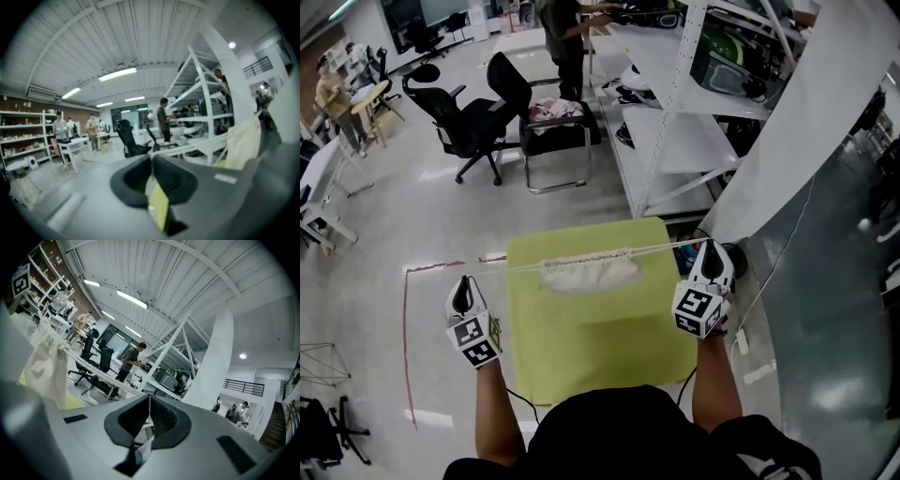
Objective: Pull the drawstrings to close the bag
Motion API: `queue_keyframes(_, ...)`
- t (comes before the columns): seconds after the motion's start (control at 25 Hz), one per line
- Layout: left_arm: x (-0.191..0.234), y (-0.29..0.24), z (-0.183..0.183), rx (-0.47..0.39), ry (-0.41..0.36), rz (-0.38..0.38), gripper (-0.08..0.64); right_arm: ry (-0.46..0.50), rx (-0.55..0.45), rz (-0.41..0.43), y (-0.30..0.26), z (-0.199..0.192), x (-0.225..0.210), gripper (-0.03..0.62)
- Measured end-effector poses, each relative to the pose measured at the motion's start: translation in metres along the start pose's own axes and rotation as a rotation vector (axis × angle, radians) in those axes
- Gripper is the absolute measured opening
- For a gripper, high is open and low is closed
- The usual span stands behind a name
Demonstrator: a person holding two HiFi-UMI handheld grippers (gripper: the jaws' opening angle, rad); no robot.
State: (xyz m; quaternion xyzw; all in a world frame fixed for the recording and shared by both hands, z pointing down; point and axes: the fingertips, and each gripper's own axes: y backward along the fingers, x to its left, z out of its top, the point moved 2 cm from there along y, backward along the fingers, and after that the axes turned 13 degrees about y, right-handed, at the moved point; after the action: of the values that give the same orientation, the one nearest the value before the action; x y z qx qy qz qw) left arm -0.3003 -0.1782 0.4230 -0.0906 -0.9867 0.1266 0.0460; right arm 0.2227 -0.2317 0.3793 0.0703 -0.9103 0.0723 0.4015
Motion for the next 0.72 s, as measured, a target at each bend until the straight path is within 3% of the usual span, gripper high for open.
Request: queue_keyframes(0.72,0.004,0.003,0.018,-0.049,0.005,0.02,0.026,-0.04,-0.016,-0.05,-0.009,0.003,-0.023,0.014)
